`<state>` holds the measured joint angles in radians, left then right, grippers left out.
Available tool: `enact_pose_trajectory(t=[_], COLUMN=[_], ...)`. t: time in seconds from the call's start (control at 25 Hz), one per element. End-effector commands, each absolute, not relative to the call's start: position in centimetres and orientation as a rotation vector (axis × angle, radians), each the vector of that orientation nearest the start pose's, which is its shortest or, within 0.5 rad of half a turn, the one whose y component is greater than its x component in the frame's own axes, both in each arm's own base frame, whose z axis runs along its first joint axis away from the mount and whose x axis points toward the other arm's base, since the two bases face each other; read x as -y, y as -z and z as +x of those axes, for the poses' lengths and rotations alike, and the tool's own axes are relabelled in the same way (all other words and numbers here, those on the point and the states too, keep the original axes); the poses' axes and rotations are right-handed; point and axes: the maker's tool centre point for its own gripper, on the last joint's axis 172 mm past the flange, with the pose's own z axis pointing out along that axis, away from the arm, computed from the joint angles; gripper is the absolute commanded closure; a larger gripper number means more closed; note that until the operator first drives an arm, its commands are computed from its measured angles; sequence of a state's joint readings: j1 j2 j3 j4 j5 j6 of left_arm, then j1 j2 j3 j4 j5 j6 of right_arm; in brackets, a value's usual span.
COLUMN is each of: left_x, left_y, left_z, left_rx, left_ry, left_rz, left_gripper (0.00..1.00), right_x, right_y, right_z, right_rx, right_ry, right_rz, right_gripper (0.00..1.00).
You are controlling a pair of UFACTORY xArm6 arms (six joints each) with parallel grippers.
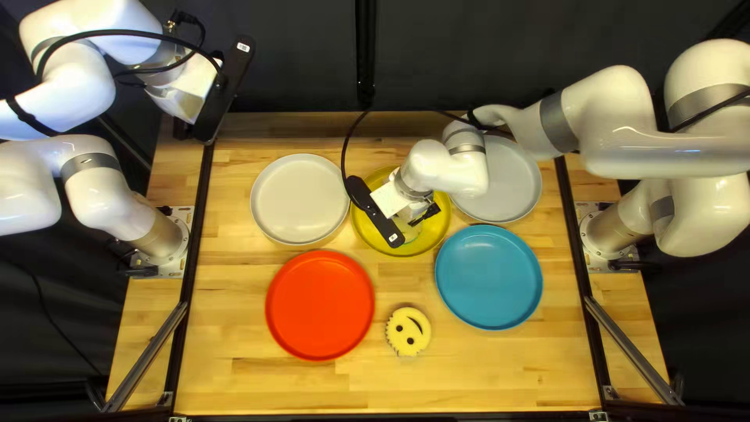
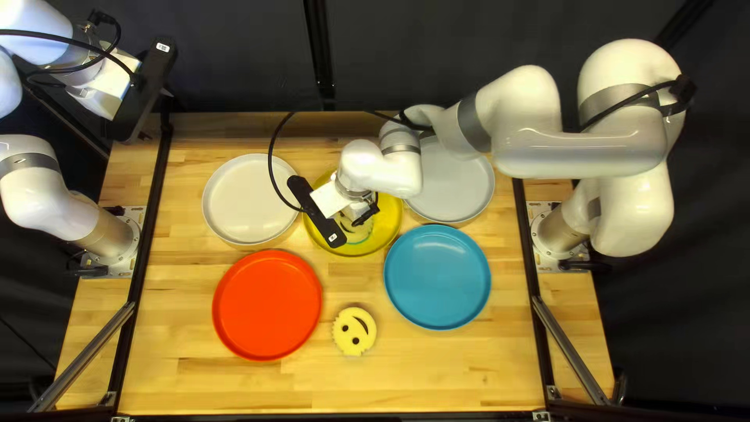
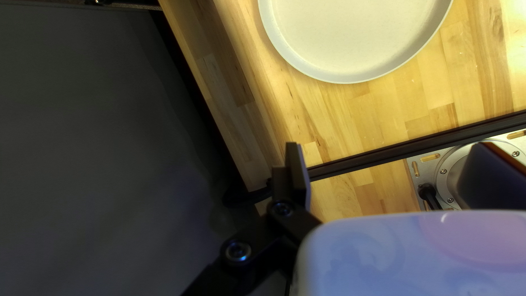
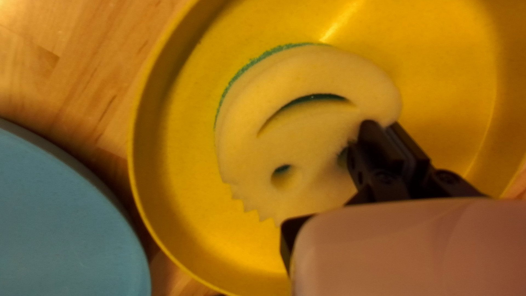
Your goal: Pick up sponge and scrub the plate
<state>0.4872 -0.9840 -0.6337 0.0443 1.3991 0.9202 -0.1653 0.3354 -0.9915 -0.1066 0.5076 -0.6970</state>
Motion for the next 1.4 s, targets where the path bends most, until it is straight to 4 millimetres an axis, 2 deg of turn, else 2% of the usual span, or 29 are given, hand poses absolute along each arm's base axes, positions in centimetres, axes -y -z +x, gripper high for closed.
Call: enact_pose_trajectory(t=[0.04, 0.16, 0.28, 0.4, 0.64, 0.84, 1.0, 1.24, 1.4], left_x=[-13.3, -13.3, -13.3, -13.3, -13.3, -13.3, -13.3, -13.3, -13.3], left_y=[-31.7, -31.7, -31.7, -31.7, -31.7, -31.7, -31.7, -31.7, -31.7], left_z=[22.8, 22.8, 22.8, 22.8, 22.8, 22.8, 22.8, 22.8, 22.8], left_rx=[-0.640, -0.640, -0.640, -0.640, -0.640, -0.640, -0.640, -0.640, -0.640], left_ry=[0.205, 0.205, 0.205, 0.205, 0.205, 0.205, 0.205, 0.205, 0.205], left_rz=[-2.889, -2.889, -2.889, -2.889, -2.889, -2.889, -2.889, -2.889, -2.889], left_gripper=[0.00, 0.00, 0.00, 0.00, 0.00, 0.00, 0.00, 0.00, 0.00], right_x=[12.3, 13.6, 12.9, 11.1, 5.7, 3.0, 4.6, 8.9, 9.9], right_y=[-4.0, -4.4, -4.3, -4.1, -4.7, -5.2, -5.1, -4.9, -5.6], right_z=[52.6, 53.1, 53.7, 54.3, 54.7, 54.4, 54.1, 53.4, 52.6], right_rx=[0.943, 0.917, 0.918, 0.951, 1.066, 1.126, 1.121, 1.048, 1.015], right_ry=[0.168, 0.164, 0.164, 0.172, 0.185, 0.197, 0.194, 0.191, 0.194], right_rz=[-3.088, -3.087, -3.083, -3.074, -3.068, -3.079, -3.081, -3.069, -3.056], right_gripper=[1.00, 1.00, 1.00, 1.00, 1.00, 1.00, 1.00, 1.00, 1.00])
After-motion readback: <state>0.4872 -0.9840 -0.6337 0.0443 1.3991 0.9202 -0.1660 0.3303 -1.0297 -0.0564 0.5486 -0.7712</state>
